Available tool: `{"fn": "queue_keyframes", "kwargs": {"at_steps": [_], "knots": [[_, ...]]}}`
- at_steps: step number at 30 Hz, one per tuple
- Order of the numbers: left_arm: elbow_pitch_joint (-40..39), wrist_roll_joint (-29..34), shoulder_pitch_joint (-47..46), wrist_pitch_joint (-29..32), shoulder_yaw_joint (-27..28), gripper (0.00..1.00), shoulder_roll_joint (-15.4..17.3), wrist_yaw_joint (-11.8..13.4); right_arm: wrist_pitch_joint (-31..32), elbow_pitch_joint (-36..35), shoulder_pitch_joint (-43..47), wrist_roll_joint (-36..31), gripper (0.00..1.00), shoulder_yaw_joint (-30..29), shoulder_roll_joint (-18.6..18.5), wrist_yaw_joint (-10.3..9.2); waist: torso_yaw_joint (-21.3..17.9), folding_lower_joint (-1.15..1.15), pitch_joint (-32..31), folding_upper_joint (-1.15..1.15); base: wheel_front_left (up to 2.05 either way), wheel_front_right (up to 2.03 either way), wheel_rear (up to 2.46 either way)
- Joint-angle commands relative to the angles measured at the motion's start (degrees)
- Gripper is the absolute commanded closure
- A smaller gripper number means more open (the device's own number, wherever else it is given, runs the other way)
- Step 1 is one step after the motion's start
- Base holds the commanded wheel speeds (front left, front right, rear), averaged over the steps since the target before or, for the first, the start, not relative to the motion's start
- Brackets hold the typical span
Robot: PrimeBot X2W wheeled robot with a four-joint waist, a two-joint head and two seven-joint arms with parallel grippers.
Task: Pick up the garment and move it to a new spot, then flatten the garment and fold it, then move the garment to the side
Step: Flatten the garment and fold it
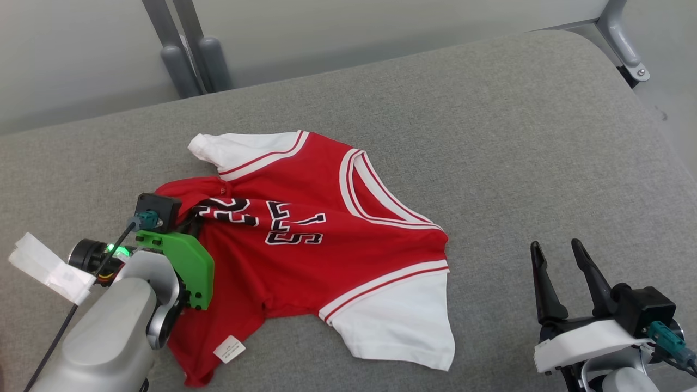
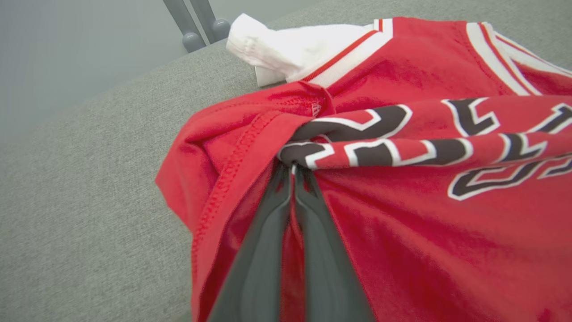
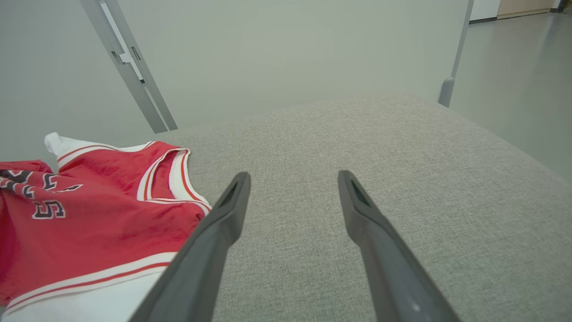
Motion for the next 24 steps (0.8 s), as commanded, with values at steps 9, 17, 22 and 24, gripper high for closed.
{"fn": "queue_keyframes", "kwargs": {"at_steps": [9, 17, 22, 24], "knots": [[-2.9, -3.5, 9.4, -13.1, 5.2, 0.00, -1.9, 6.1, -0.2, 0.1, 2.6, -0.2, 0.00, -1.6, 0.1, 0.00, 0.8, 0.00, -2.8, 0.00, 0.00, 0.00, 0.00], [-19.4, -2.7, 27.1, -19.7, 14.1, 0.00, -4.3, 13.4, -0.2, -2.1, 5.6, -1.4, 0.00, -5.3, -1.5, 0.00, 5.2, 0.00, -6.9, 0.00, 0.00, 0.00, 0.00], [-29.1, 6.8, 38.8, -19.6, 23.1, 0.00, -8.5, 11.1, -0.2, -2.6, 6.7, -2.5, 0.00, -5.6, -2.7, 0.00, 9.2, 0.00, -9.0, 0.00, 0.00, 0.00, 0.00], [-30.2, 9.3, 41.8, -19.6, 25.4, 0.00, -9.8, 9.2, -0.2, -2.5, 6.6, -2.8, 0.00, -5.6, -2.8, 0.00, 10.4, 0.00, -9.5, 0.00, 0.00, 0.00, 0.00]]}}
